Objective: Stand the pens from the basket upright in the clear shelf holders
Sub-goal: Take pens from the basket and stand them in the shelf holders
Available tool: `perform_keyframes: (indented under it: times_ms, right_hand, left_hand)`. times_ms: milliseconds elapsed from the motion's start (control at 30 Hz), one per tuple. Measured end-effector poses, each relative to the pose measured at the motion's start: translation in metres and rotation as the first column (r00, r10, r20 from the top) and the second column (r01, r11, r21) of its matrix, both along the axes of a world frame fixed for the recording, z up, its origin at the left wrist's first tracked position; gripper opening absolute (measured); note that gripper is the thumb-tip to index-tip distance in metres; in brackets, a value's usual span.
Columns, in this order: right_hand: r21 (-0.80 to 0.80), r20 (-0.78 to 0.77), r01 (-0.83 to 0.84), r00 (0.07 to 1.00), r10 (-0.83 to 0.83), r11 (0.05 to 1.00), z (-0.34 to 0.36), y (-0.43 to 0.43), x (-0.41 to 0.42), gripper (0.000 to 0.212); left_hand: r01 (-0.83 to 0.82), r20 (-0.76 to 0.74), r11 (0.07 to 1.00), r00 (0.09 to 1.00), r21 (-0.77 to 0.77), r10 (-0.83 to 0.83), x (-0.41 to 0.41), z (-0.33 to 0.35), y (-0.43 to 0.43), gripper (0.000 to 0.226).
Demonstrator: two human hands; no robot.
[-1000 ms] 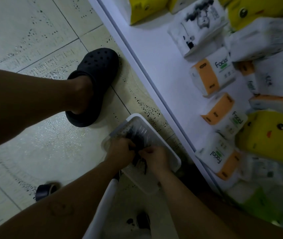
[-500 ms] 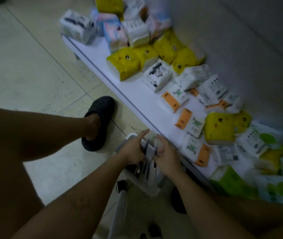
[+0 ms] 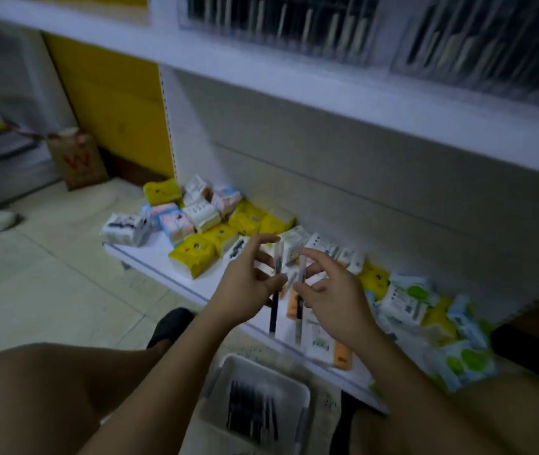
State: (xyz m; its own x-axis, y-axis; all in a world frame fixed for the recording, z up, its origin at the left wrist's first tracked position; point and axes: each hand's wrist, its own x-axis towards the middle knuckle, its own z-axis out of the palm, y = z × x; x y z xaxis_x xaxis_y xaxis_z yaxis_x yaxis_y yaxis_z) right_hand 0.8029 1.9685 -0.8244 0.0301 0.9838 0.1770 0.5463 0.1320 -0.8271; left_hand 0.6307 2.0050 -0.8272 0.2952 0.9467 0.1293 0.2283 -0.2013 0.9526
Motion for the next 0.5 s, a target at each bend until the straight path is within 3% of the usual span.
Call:
perform_keyframes:
  times_ms: [133,333,500]
  right_hand:
    - [0.211,0.007,-0.005,1.000,0.004,0.977,0.076,-0.017,0.023,0.062]
    - [0.451,0.057,0.010,0.998,-0.040,0.892,0.176,-0.051,0.050,0.051]
    - [0.607,-0.050,0.057,0.998,-0.034,0.793,0.251,-0.066,0.082,0.050]
  left_hand:
    - [0.067,0.052,0.978,0.996,0.198,-0.078,0.028,0.071,0.002,0.053]
    - [0.167,0.085,0.886,0.971,0.433,-0.225,0.064,0.175,-0.008,0.041]
    - [0.137,0.125,0.778,0.956,0.613,-0.266,0.095,0.253,-0.020,0.039]
